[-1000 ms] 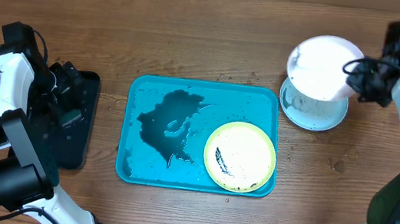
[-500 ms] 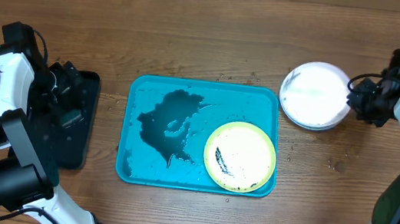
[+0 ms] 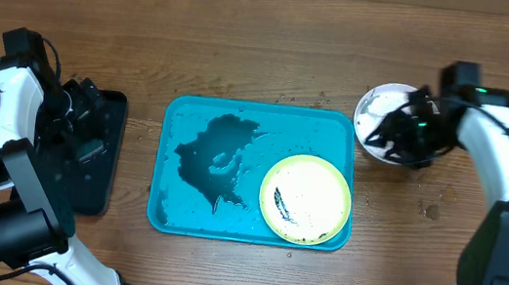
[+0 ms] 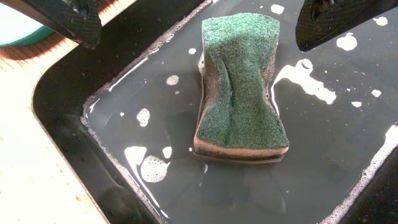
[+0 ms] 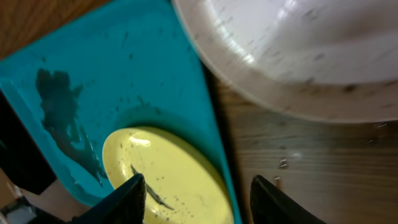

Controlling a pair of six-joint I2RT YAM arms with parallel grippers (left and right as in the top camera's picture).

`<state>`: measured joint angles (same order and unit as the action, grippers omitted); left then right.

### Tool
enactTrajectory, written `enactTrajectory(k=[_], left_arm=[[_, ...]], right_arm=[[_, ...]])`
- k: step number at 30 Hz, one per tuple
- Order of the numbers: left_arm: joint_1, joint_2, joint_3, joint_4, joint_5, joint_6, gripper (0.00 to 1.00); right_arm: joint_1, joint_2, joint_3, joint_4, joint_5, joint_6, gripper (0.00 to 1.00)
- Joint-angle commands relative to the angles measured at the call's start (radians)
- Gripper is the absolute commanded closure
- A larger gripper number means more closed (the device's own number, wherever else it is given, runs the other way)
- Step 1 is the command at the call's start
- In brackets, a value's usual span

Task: Clean dirty plates on tray and stack at the side
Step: 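Move the right gripper to the yellow plate rim and grasp it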

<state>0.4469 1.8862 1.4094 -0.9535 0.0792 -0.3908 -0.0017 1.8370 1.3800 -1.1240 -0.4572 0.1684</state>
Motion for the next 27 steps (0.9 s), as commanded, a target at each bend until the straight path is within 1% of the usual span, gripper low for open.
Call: enactTrajectory(k=[1, 3, 6, 11, 14, 20, 27], left_arm=[[0.004, -0.011, 0.019, 0.002, 0.007, -0.003, 0.0], [0.004, -0.011, 0.019, 0.002, 0.007, -0.003, 0.0], [0.004, -0.011, 0.019, 0.002, 0.007, -0.003, 0.0], [0.004, -0.011, 0.019, 0.006, 0.008, -0.003, 0.0], [0.004, -0.011, 0.019, 0.007, 0.007, -0.003, 0.0], [0.004, -0.011, 0.019, 0.01, 0.007, -0.003, 0.0], [0.004, -0.011, 0.019, 0.012, 0.008, -0.003, 0.0]], right_arm=[[0.148, -0.042, -0.019, -0.005, 0.158, -0.039, 0.4], [0.216, -0.042, -0.045, 0.0, 0.258, -0.039, 0.37], [0.293, -0.042, -0.093, 0.023, 0.328, -0.039, 0.34], [0.354, -0.042, -0.17, 0.152, 0.415, -0.044, 0.23], [0.356, -0.042, -0.194, 0.229, 0.412, -0.079, 0.23], [0.356, -0.042, -0.195, 0.232, 0.402, -0.094, 0.23], [0.356, -0.042, -0.195, 0.201, 0.341, -0.091, 0.31]])
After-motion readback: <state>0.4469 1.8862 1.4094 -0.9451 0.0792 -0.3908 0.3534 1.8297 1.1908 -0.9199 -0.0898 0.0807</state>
